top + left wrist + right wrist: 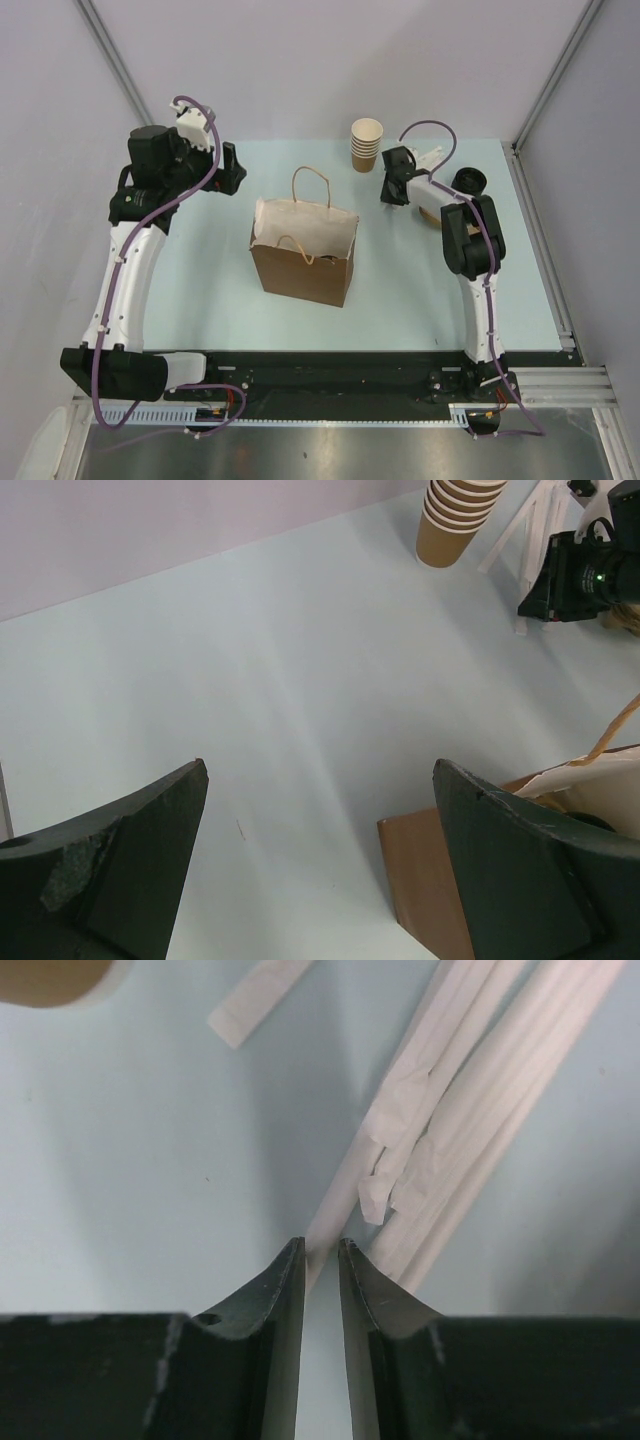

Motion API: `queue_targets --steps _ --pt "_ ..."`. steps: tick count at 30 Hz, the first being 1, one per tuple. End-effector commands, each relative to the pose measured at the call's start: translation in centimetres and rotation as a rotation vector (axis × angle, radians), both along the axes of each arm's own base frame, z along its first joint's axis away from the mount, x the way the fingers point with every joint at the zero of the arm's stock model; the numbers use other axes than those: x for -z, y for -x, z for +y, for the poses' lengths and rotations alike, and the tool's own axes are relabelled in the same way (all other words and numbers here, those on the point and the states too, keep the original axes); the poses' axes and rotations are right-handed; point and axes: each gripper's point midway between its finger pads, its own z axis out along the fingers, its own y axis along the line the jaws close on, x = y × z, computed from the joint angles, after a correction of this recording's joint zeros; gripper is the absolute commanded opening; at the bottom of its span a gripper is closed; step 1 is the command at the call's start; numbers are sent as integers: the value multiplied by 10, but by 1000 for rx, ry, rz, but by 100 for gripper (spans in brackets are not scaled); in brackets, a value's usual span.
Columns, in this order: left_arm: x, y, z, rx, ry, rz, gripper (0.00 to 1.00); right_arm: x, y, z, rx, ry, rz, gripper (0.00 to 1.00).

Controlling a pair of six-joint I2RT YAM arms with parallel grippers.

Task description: Pack the takeout coffee

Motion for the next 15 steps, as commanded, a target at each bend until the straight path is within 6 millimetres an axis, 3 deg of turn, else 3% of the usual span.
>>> queue_targets --steps 1,8,15 --pt "-12 6 -1 20 2 -42 100 -30 8 -8 24 -25 -15 25" --pt "-12 7 -1 22 2 -42 100 -31 0 4 14 -35 -35 29" --pt "-11 10 1 16 -4 -42 99 -10 4 2 30 -31 6 30"
